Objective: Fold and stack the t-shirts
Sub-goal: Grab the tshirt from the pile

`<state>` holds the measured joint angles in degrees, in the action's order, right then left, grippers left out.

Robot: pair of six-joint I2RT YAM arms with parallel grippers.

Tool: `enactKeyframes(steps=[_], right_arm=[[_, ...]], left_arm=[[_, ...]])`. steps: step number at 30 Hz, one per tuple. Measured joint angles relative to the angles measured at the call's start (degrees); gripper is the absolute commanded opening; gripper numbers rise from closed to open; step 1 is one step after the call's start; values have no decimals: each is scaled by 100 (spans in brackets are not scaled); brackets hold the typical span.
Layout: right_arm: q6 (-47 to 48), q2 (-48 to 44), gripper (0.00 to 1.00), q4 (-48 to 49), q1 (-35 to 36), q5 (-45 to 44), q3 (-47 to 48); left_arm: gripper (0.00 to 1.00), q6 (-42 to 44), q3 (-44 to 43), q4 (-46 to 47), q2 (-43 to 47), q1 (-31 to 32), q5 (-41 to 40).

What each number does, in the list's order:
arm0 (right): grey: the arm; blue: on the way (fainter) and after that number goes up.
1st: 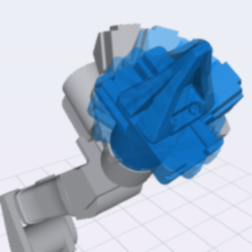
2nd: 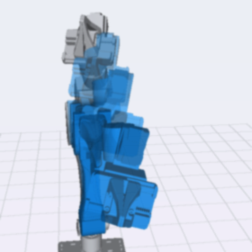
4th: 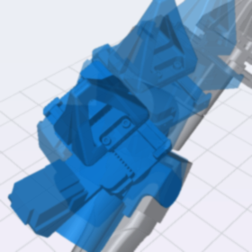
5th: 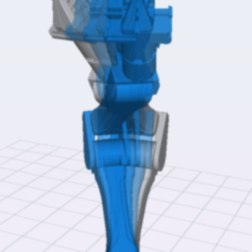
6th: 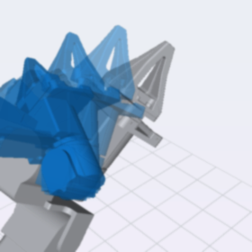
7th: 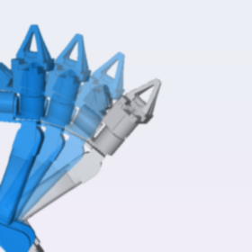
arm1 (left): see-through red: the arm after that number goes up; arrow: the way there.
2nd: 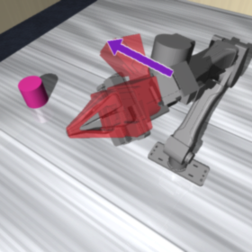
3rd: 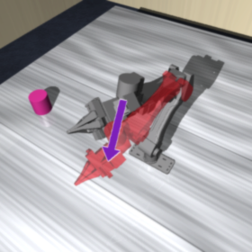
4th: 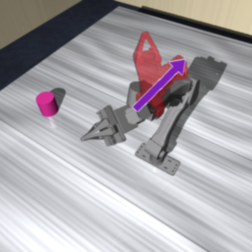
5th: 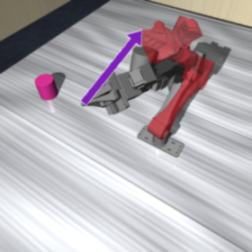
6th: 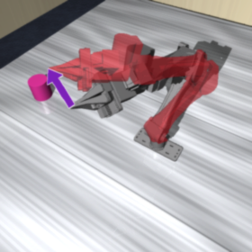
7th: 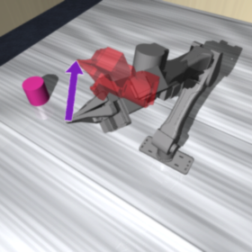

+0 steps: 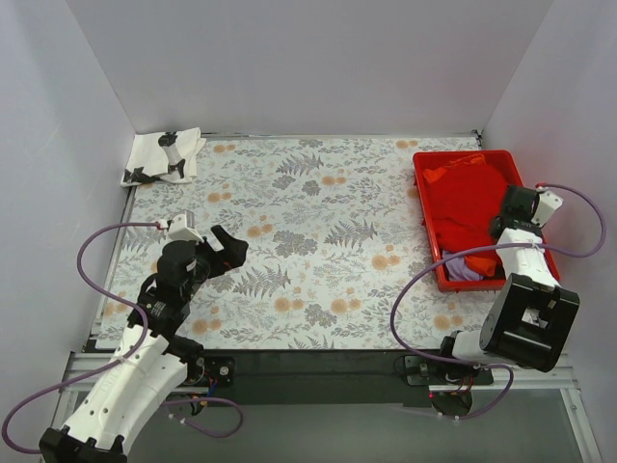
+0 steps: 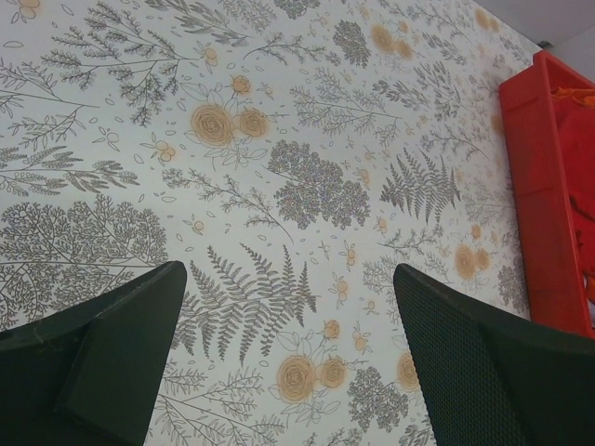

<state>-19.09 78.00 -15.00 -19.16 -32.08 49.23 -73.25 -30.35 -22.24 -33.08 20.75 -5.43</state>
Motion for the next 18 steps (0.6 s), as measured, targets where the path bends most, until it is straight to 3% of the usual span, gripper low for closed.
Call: enactKeyframes(steps=[4, 8, 18], right_arm=[[153, -133, 1, -7, 87, 251, 9], [319, -470, 1, -203, 614, 496, 428], [1001, -293, 1, -155, 3355, 1488, 3084]], left_arm=[[93, 2, 0, 0, -50, 0, 24], [93, 0, 0, -2, -127, 0, 35], [93, 0, 0, -4, -282, 0, 22]])
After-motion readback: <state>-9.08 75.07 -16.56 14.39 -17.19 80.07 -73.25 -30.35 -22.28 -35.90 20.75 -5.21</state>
